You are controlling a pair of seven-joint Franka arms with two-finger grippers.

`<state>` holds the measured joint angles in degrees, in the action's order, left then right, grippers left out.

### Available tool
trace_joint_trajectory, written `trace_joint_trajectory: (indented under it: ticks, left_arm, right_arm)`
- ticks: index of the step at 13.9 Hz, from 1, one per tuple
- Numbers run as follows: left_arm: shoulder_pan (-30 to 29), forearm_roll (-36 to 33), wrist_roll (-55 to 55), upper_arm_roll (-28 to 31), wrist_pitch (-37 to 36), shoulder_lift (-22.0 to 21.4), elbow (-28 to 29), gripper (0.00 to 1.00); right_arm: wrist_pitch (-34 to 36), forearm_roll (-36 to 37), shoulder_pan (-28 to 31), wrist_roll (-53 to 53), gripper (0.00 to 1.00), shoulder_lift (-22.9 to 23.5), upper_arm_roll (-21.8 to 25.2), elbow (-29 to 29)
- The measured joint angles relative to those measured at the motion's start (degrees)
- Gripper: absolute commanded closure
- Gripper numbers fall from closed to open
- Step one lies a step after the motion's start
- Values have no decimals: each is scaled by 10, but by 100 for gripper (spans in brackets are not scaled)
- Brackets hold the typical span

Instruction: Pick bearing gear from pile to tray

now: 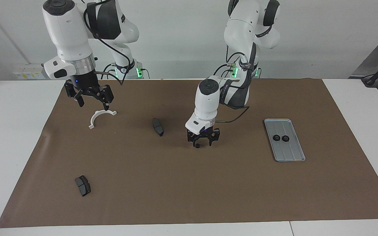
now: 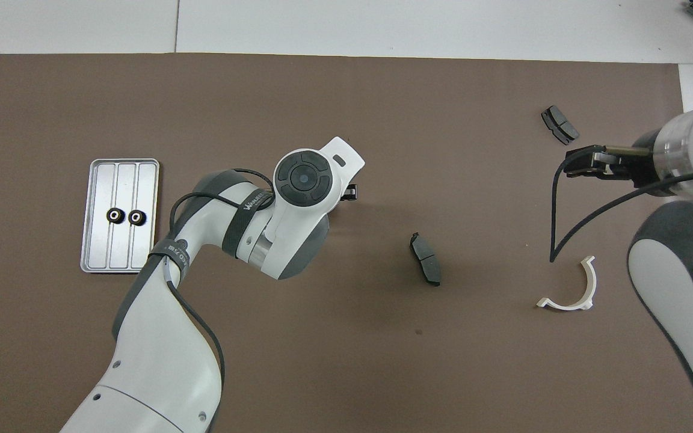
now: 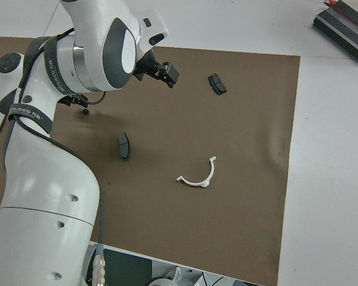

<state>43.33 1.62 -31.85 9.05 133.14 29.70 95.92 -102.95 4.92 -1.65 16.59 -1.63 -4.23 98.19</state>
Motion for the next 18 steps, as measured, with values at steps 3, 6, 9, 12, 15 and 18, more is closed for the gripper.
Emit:
trace_joint_trajectory:
  ticks: [3, 6, 9, 12, 15, 18]
  left_arm:
    - [12, 0, 0, -1, 13, 26, 0, 20]
    - [16, 0, 0, -1, 15, 30, -5, 38]
    - [17, 0, 0, -1, 12, 30, -11, 74]
    - [17, 0, 0, -1, 11, 29, -13, 91]
    - [17, 0, 0, -1, 10, 29, -13, 100]
    - [15, 0, -1, 6, -26, 29, -25, 100]
  right_arm:
    - [69, -1, 5, -31, 0, 1, 1, -41]
    - [111, -6, 19, -72, 0, 8, 1, -66]
    - [136, -31, 22, -79, 0, 14, 1, -67]
    - [141, -35, 21, -79, 0, 15, 1, -65]
    - [141, -35, 21, -78, 0, 15, 0, -63]
    - [141, -35, 21, -66, 0, 15, 0, -62]
